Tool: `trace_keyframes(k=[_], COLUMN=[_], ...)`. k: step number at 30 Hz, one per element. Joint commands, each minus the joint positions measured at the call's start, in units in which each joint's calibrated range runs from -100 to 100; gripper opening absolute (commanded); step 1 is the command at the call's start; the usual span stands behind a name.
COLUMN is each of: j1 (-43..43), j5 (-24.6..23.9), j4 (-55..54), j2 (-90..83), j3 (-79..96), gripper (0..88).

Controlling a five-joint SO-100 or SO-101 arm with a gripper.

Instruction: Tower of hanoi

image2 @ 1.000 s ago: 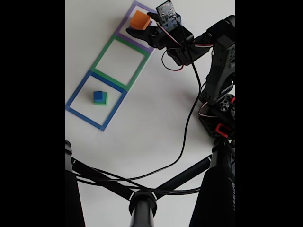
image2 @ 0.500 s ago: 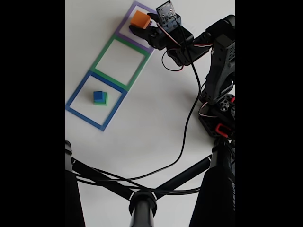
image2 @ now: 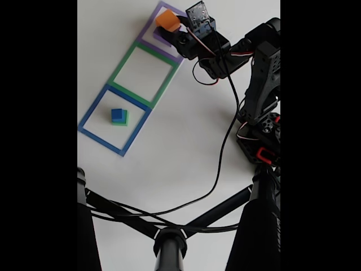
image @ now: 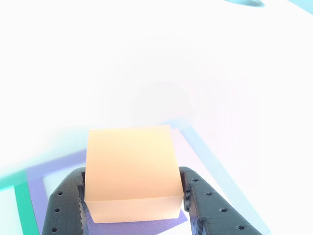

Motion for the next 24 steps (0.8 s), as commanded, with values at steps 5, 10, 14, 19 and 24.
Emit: trace_keyframes(k=[5,10,14,19,24], j1=[-2.0,-2.8,-3.0,-3.9,-6.2], j5=[0.2,0.2,0.2,0.2,0.2], j4=[6.7,23.9,49.0,85.0,114.5], j2=[-12.3,-27.3,-41.7,-52.3,-53.0], j3=[1.5,1.4,-5.1,-23.6,-48.8], gripper=[12.9,12.1,12.0,12.1,12.2])
